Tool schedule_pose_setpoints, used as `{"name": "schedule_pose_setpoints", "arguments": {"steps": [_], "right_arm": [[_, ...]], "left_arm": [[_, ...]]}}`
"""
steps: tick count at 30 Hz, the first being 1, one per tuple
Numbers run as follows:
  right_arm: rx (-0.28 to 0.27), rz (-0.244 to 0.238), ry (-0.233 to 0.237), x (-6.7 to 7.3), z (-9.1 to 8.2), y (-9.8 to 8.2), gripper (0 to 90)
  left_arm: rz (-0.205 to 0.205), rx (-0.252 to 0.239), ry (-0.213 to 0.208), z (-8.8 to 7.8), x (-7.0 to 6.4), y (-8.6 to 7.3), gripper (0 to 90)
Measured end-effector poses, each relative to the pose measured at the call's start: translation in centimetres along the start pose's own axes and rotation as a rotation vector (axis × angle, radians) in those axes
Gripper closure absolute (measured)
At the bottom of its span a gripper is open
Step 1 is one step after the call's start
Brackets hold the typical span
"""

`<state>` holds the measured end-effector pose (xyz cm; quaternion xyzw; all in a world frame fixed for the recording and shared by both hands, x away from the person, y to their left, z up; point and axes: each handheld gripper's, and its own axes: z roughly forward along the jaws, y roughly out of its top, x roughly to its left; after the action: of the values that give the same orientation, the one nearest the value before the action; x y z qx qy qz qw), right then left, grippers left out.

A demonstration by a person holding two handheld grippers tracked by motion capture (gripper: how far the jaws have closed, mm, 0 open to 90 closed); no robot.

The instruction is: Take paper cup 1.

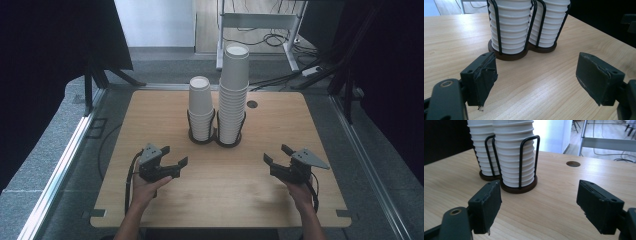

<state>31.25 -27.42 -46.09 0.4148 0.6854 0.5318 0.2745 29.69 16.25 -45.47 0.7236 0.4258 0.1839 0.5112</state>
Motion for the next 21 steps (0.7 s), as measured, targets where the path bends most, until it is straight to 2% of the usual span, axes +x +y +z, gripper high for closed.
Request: {"name": "schedule_pose_setpoints", "arguments": {"steps": [2,4,10,13,19,21], "right_arm": [[0.005,0.01,0.001,-0.21,-0.06,-0.06,19.3],[0.013,0.002,-0.026,-0.31,-0.11,-0.08,19.5],[0.041,0.019,-0.012,-0.7,-0.28,-0.23,20.6],[0.054,0.006,-0.01,-0.59,-0.12,-0.4,20.9],[0.064,0.0,-0.01,-0.25,0.19,-0.55,20.8],[0.073,-0.015,-0.012,-0.16,0.24,-0.61,20.6]], "left_arm": [[0.015,0.011,-0.006,0.11,-0.15,-0.04,17.4],[0.016,0.012,-0.01,0.16,-0.29,-0.03,17.4],[0.012,0.013,-0.027,0.26,-0.46,-0.01,17.3],[0.02,0.029,-0.033,0.49,-0.63,-0.14,17.3],[0.007,0.023,-0.043,0.13,-0.63,-0.06,16.8],[0.01,0.024,-0.044,0.14,-0.63,-0.07,16.8]]}}
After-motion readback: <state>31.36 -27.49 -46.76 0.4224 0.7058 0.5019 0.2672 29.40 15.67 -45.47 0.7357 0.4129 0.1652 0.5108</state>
